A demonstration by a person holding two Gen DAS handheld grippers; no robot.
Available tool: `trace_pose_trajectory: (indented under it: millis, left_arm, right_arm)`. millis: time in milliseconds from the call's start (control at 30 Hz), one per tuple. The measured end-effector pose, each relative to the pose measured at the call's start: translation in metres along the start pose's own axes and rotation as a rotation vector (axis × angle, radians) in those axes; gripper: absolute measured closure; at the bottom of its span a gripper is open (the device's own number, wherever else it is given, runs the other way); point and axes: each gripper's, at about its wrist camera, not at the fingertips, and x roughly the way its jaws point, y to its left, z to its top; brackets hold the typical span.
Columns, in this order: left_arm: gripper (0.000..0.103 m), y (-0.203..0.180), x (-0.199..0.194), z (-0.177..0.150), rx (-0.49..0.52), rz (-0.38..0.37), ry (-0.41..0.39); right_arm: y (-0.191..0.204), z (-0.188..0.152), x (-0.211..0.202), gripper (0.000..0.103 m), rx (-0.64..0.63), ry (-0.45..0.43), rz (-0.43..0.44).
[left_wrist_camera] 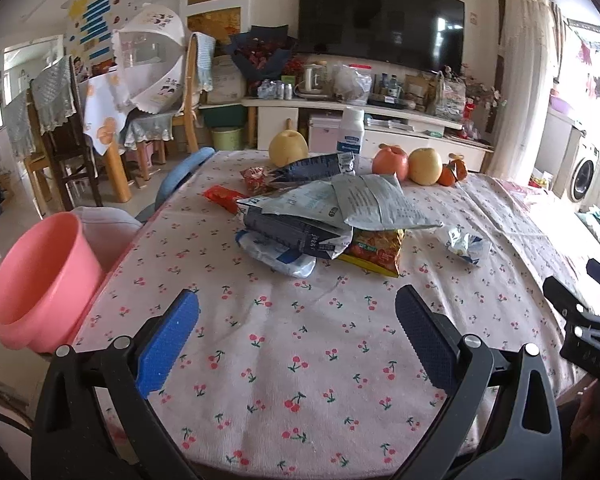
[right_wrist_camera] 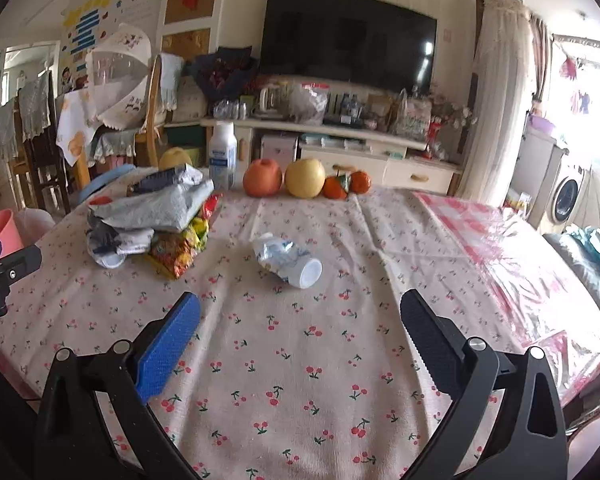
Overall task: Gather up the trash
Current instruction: 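Move both tools toward the trash on the table, then grasp the grey printed packet with the left tool while the right tool grasps the white bottle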
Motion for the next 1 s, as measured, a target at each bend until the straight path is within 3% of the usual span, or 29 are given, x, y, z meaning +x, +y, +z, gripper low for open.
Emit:
trace_pose_trajectory:
  millis: [333,433,533,733,833,1000]
  left_arm:
    - [0.004,0.002,0.032,0.005,0.005,-0.071,0.029]
    - [0.004,0.006,0.044,0.007,-0.051,-0.145,0.075]
    - [0.004,0.007,0.048,0.009,-0.085,-0.189,0.082]
    - [0.004,0.015,0.059,0.025,-0.068,-0.184,0.072]
    - [0.004,0.028,0.073,0.031,-0.088,-0.140,0.088]
    - [0.004,0.041,0.080,0.045,-0.157,-0.144,0.089]
  right_arm:
    - [-0.044,0.008,0.060,0.004,0.172,0.133,0.057]
    - [-0.054,0.010,0.077,0.004,0.199,0.167,0.101]
    - [-0.052,0.016,0.096,0.004,0.166,0.198,0.143]
    - [-0.028,0.027,0.124,0.004,0.034,0.204,0.218]
    - [-0.016,0.032,0.136,0.004,-0.037,0.206,0.221]
    - [-0.015,0.039,0.160,0.004,-0.061,0.225,0.199]
